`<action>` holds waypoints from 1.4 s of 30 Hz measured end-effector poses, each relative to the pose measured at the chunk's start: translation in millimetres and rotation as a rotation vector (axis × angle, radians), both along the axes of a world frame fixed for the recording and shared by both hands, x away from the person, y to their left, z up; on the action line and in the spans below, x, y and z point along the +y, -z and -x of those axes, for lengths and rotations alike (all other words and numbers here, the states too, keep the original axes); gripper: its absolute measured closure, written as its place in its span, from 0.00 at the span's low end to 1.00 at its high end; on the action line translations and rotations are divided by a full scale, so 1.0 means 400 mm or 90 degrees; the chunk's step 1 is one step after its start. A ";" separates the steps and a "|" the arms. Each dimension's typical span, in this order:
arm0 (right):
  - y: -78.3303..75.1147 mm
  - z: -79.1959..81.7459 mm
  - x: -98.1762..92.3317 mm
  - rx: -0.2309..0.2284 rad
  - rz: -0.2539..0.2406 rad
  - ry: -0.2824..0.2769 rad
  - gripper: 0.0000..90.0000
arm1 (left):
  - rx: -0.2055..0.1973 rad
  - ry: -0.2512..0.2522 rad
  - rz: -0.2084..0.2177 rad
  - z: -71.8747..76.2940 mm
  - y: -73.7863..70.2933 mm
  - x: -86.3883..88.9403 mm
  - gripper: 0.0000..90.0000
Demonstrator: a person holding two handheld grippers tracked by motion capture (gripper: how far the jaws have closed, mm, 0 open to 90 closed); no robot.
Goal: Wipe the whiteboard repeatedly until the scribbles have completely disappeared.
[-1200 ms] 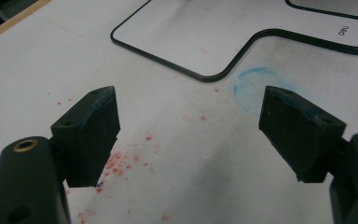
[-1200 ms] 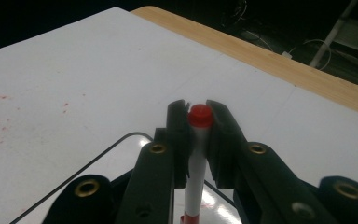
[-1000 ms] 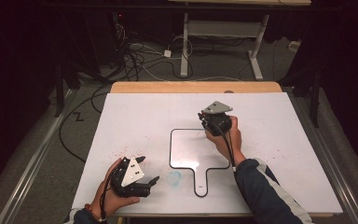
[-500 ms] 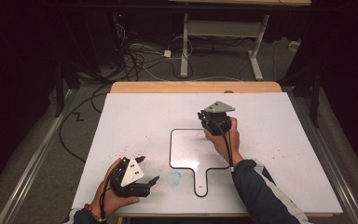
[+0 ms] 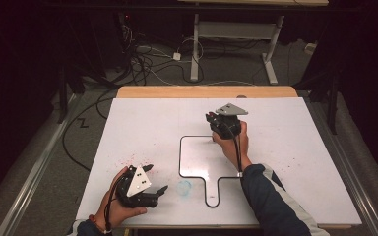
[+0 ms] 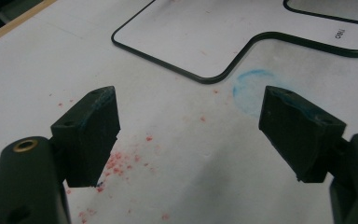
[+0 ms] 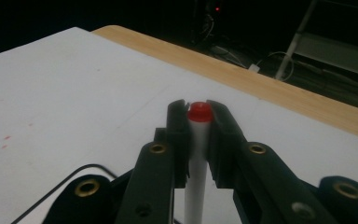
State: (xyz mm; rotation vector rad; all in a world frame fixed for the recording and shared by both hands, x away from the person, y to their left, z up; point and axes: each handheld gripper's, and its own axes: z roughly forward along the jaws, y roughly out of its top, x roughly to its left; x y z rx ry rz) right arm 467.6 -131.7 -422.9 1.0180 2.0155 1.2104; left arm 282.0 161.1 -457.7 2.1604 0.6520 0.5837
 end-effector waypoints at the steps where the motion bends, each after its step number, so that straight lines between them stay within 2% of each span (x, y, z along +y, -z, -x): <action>1: 0.000 -0.005 -0.004 0.000 -0.004 0.005 0.90 | 0.000 0.001 0.000 0.000 0.000 -0.001 0.21; 3: 0.002 -0.012 -0.005 0.003 -0.015 0.005 0.90 | 0.001 0.002 0.000 -0.001 0.000 -0.002 0.21; 8: 0.006 -0.007 0.021 0.014 -0.046 -0.038 0.90 | 0.002 0.003 -0.003 -0.002 0.001 -0.001 0.21; 10: 0.006 -0.005 0.029 0.018 -0.048 -0.045 0.90 | 0.001 0.003 -0.001 -0.001 0.000 -0.001 0.21; 15: 0.004 -0.013 0.014 0.009 -0.028 -0.021 0.90 | 0.001 0.002 -0.001 0.000 0.000 0.001 0.21; 16: 0.004 -0.013 0.011 0.014 -0.036 -0.019 0.90 | 0.001 0.002 0.001 0.000 0.001 0.001 0.21; 18: 0.005 -0.005 0.015 0.022 -0.047 -0.033 0.90 | 0.001 0.002 -0.001 -0.001 0.000 0.001 0.21; 22: 0.008 0.017 0.045 0.037 -0.066 -0.088 0.90 | 0.001 0.002 -0.002 0.000 0.000 -0.001 0.21; 24: 0.008 0.023 0.056 0.044 -0.070 -0.097 0.90 | 0.000 0.003 -0.004 0.000 0.000 -0.001 0.21; 26: 0.006 0.023 0.058 0.032 -0.052 -0.094 0.90 | 0.001 0.002 -0.004 0.000 0.001 -0.001 0.21; 30: 0.006 0.009 0.039 -0.002 -0.009 -0.047 0.90 | 0.000 0.002 -0.003 0.001 0.000 0.001 0.21; 33: 0.010 0.000 0.024 0.001 -0.032 -0.037 0.90 | 0.000 0.000 0.001 0.001 0.000 0.002 0.21; 37: 0.012 0.021 0.039 0.018 -0.056 -0.073 0.90 | 0.000 0.002 -0.003 0.000 0.000 0.001 0.21; 39: 0.011 0.031 0.048 0.013 -0.044 -0.086 0.90 | 0.000 0.003 -0.004 0.002 -0.001 0.000 0.21; 42: 0.011 0.026 0.039 0.006 -0.035 -0.079 0.90 | 0.000 0.003 -0.004 0.002 -0.001 0.000 0.21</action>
